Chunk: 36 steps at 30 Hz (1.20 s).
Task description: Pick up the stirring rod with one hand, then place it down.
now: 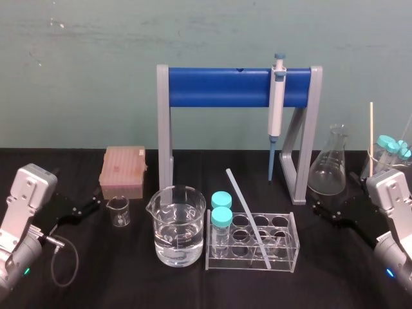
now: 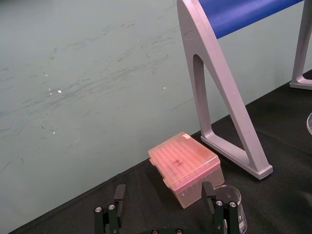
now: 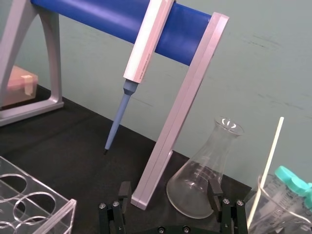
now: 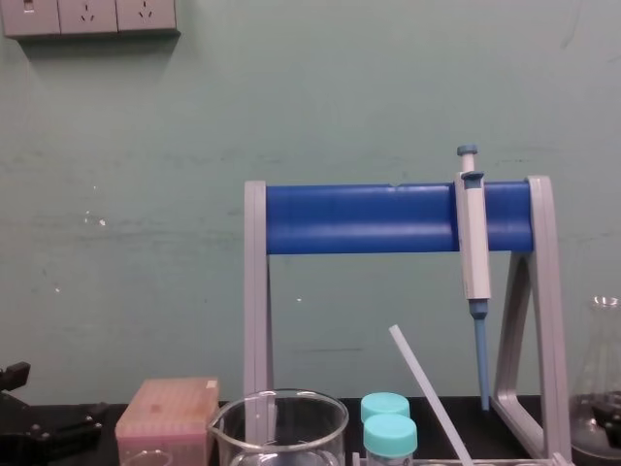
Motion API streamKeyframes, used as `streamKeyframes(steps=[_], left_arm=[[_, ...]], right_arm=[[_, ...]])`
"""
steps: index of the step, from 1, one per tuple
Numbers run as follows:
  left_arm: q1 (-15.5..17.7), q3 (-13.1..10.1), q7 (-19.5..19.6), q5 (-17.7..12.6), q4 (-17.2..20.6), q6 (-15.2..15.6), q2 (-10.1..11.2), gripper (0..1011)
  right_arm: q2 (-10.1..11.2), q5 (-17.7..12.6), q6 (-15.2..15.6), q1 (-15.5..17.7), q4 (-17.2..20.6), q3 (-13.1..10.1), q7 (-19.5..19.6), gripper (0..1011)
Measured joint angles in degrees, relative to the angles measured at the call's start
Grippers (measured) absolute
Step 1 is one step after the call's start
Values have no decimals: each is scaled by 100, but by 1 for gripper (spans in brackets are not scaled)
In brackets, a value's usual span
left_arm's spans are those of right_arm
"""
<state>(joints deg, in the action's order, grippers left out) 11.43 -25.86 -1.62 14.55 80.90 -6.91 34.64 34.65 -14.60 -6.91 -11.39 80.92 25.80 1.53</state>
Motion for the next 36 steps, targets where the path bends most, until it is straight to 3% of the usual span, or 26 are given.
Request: streamKeyframes(steps=[4,12,20,24,27,36], left_arm=[[0,0,0,0,0,0,0,1000],[0,0,0,0,0,0,0,1000],[0,0,0,0,0,0,0,1000],[0,0,0,0,0,0,0,1000],[0,0,0,0,0,0,0,1000],[0,0,0,0,0,0,0,1000]], right_arm=[[81,-291,-59,141,173,-96,-418,1003],[254,-1152,-45,359,723,-231,-1643,1003],[204,-1394,-8,175,974,-101,-2548,1003],[111,-1435,73,44,967,-33,-2782,1003],[-51,-1426,297,-140,868,56,-2889,1003],[-513,-1236,1049,-569,570,175,-2648,1003]])
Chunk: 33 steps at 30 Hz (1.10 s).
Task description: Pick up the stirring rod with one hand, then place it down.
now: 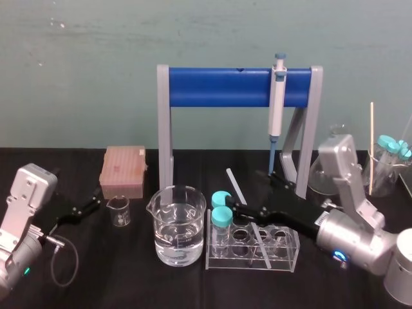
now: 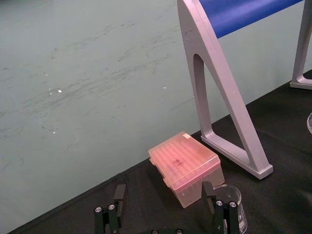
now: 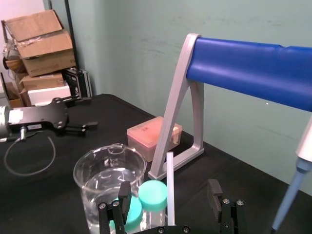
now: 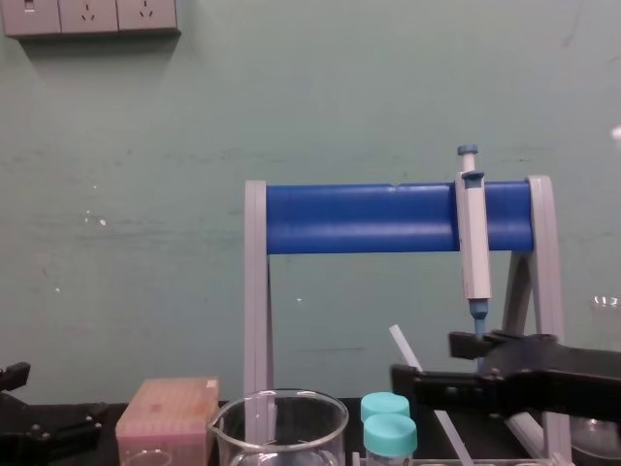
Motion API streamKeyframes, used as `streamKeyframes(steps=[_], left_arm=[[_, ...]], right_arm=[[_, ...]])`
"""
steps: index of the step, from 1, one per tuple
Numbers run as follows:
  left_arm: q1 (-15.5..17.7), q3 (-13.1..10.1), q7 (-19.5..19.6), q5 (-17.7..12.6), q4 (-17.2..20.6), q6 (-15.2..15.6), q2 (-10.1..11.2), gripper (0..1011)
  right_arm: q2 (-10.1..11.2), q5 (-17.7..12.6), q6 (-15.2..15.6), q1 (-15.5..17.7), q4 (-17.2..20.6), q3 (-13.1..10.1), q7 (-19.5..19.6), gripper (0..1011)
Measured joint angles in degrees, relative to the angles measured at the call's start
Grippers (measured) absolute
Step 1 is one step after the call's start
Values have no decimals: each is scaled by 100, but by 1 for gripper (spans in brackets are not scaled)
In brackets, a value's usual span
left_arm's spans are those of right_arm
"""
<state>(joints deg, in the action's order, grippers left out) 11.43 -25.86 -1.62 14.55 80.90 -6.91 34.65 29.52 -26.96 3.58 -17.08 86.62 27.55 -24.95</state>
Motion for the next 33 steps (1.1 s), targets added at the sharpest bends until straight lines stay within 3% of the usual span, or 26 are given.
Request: streamKeyframes(steps=[8,15,29,33], left_arm=[[0,0,0,0,0,0,0,1000],[0,0,0,0,0,0,0,1000],[0,0,0,0,0,0,0,1000],[0,0,0,0,0,0,0,1000]], right_arm=[[-391,133,195,-360,-419,120,-132,1003],[-570,256,302,-506,-675,140,-168,1003],[-670,305,286,-539,-778,65,-172,1003],[-668,304,286,-540,-778,66,-171,953]])
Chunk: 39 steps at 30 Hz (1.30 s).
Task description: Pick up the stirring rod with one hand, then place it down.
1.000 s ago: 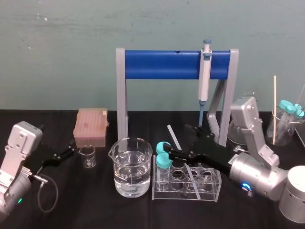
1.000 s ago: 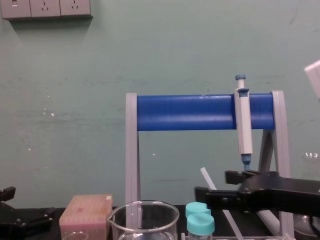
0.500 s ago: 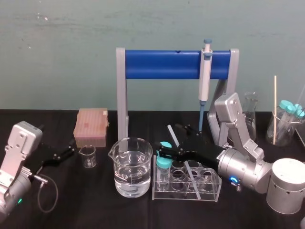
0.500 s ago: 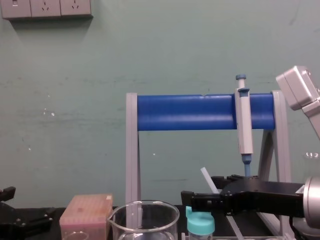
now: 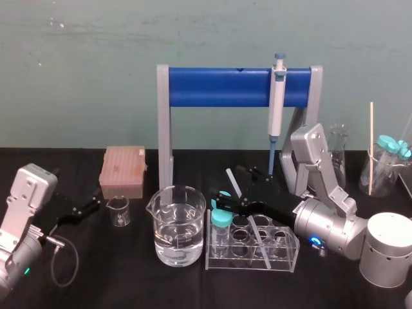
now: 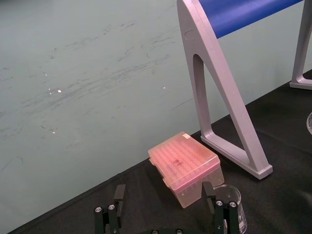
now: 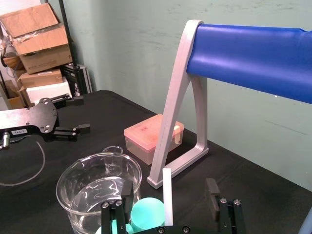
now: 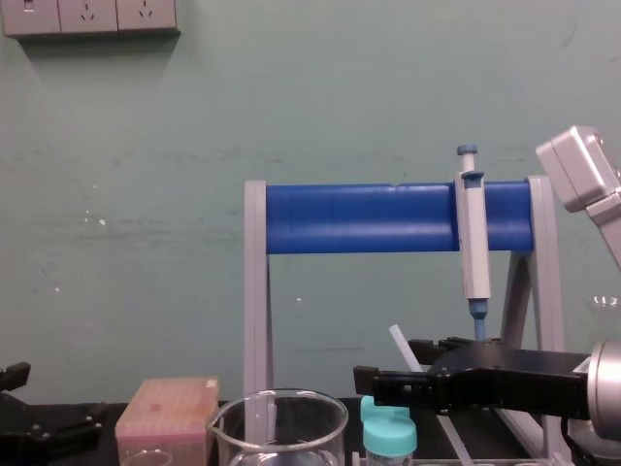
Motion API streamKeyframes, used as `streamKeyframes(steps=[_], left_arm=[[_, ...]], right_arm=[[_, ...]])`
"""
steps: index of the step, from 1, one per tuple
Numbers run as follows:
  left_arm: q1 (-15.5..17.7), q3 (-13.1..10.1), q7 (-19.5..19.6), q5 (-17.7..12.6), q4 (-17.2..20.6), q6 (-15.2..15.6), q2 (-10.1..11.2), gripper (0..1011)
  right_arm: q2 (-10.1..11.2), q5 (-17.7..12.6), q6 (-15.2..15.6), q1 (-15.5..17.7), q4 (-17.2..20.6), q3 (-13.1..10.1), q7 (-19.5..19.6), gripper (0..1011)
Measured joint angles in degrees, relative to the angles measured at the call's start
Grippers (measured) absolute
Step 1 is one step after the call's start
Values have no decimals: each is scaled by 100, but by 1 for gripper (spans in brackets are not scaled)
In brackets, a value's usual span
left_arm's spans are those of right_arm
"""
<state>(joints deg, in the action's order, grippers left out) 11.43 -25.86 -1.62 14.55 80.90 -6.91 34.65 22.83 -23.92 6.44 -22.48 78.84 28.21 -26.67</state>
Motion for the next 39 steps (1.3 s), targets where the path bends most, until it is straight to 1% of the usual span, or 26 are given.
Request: streamKeyframes(steps=[3,9,11,12,13,14,15,16,18,19,25,29,31,35,39], left_arm=[[0,0,0,0,0,0,0,1000],[0,0,0,0,0,0,0,1000],[0,0,0,0,0,0,0,1000],[0,0,0,0,0,0,0,1000],[0,0,0,0,0,0,0,1000],[0,0,0,0,0,0,0,1000],[0,0,0,0,0,0,0,1000],[0,0,0,0,0,0,0,1000],[0,0,0,0,0,0,0,1000],[0,0,0,0,0,0,0,1000],[0,0,0,0,0,0,0,1000],[0,0,0,0,0,0,0,1000],[0,0,0,0,0,0,0,1000],[0,0,0,0,0,0,0,1000],[0,0,0,0,0,0,0,1000]], right_arm=[[1,-1,0,0,0,1,0,899],[5,-6,2,0,2,5,2,742],[5,-7,3,0,3,6,2,664],[6,-8,3,0,3,7,2,607],[6,-8,3,0,3,7,2,607],[6,-10,3,0,4,6,2,565],[6,-10,3,0,4,7,3,547],[6,-11,4,0,5,6,2,484],[6,-11,4,0,6,6,3,448],[7,-11,5,0,7,6,2,390],[7,-11,7,0,7,7,3,222],[7,-11,9,0,7,6,3,91],[7,-11,9,0,7,6,3,69],[7,-11,9,0,7,6,3,69],[-35,-32,-166,55,3,-62,-38,69]])
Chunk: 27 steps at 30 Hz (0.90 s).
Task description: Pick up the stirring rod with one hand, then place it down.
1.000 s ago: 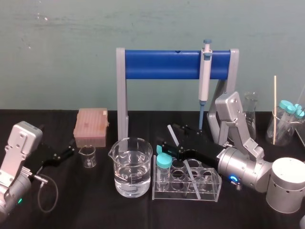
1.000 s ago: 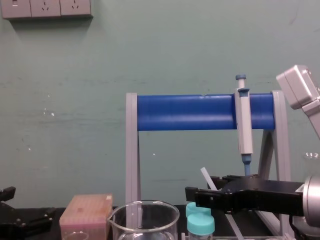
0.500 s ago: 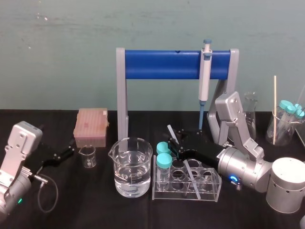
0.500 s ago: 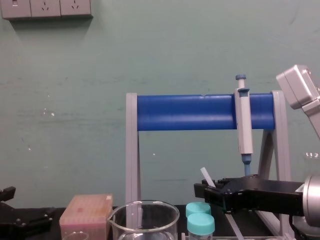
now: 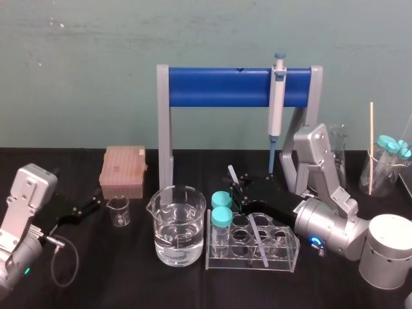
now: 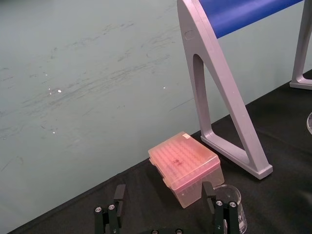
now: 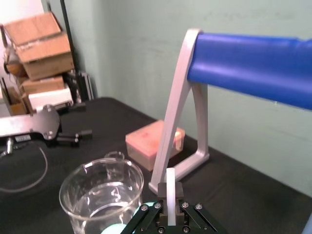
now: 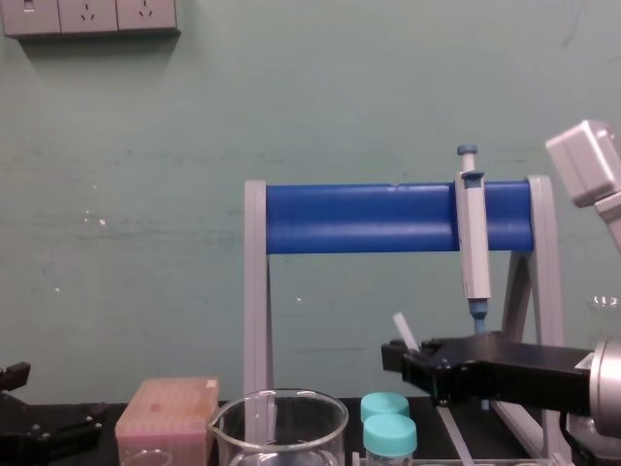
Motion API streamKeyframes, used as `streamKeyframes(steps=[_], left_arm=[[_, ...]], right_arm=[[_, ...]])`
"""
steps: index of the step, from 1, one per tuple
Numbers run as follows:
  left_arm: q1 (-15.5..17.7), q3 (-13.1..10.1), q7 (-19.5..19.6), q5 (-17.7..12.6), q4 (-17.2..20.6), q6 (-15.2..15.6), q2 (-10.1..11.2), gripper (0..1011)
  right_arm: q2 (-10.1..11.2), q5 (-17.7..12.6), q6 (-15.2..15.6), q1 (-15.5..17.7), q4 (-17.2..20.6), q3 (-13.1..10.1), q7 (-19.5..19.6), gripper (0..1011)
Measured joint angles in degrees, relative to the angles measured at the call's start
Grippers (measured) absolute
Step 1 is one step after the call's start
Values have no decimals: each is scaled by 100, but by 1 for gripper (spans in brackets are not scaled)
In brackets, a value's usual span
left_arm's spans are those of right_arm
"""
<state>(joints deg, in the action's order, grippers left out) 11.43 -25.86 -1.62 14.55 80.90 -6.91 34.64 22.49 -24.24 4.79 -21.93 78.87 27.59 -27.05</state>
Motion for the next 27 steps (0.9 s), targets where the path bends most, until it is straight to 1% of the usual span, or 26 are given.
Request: streamKeyframes(steps=[4,5,6,7,8,9,10,11,12,15,17,20,21,24,27], left_arm=[[0,0,0,0,0,0,0,1000],[0,0,0,0,0,0,0,1000],[0,0,0,0,0,0,0,1000],[0,0,0,0,0,0,0,1000],[0,0,0,0,0,0,0,1000],[0,0,0,0,0,0,0,1000],[0,0,0,0,0,0,0,1000],[0,0,0,0,0,0,0,1000],[0,0,0,0,0,0,0,1000],[0,0,0,0,0,0,0,1000],[0,0,0,0,0,0,0,1000],[0,0,0,0,0,0,0,1000],[0,0,0,0,0,0,0,1000],[0,0,0,0,0,0,0,1000],[0,0,0,0,0,0,0,1000]], right_arm=[[-44,-5,-428,113,8,-103,-38,69],[-54,-6,-571,157,19,-135,-49,69],[-64,-1,-791,218,45,-186,-58,69],[-67,2,-901,255,65,-216,-59,69],[-78,7,-1129,335,104,-277,-65,69],[-78,7,-1129,335,104,-277,-65,69],[-87,11,-1322,410,142,-338,-77,69],[-94,9,-1431,446,160,-374,-85,69],[-103,5,-1611,523,210,-444,-101,69],[-101,0,-1884,668,372,-567,-128,69],[-85,-5,-1994,760,523,-656,-136,69],[-68,-45,-2055,847,694,-750,-147,69],[-60,-78,-2087,893,808,-824,-157,69],[-47,-173,-2108,950,1036,-979,-159,69],[-37,-229,-2082,967,1173,-1084,-142,69]])
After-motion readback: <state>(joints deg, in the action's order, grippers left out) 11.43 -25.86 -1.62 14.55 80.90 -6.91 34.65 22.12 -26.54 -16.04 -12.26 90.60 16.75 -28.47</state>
